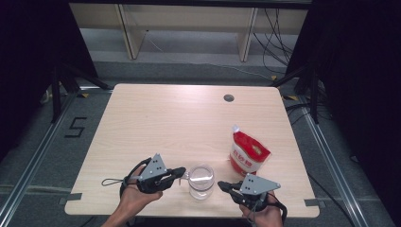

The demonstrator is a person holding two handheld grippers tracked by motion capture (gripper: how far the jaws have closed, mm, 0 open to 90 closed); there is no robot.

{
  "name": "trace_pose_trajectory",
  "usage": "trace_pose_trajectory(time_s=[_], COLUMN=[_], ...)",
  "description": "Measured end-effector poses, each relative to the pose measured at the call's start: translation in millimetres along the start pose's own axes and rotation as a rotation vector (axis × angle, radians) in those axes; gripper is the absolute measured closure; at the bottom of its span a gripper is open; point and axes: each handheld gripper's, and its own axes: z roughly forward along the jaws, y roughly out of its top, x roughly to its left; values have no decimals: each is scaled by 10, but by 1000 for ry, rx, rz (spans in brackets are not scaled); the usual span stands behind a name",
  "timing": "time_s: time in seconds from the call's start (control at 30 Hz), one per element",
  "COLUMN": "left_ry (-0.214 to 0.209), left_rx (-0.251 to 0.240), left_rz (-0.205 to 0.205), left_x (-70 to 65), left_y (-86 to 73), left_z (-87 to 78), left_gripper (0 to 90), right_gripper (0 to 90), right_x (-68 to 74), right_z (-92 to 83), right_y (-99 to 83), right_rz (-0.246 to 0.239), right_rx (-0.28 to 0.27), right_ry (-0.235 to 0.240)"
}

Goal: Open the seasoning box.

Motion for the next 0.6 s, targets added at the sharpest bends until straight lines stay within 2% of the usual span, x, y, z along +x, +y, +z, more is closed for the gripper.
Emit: trace_pose_trajectory(time_s=[0.03, 0.17, 0.6], left_ry=[0, 0, -3], left_rx=[2, 2, 3], left_rz=[9, 5, 6], left_x=[0, 1, 2], left_y=[5, 4, 4], left_z=[0, -1, -3], left_gripper=[887, 889, 893], right_gripper=[900, 900, 900], right_x=[-8, -1, -9], right_z=[15, 32, 62], right_y=[1, 6, 12], right_rz=[0, -4, -4], right_rx=[0, 9, 24], right_ry=[13, -5, 3])
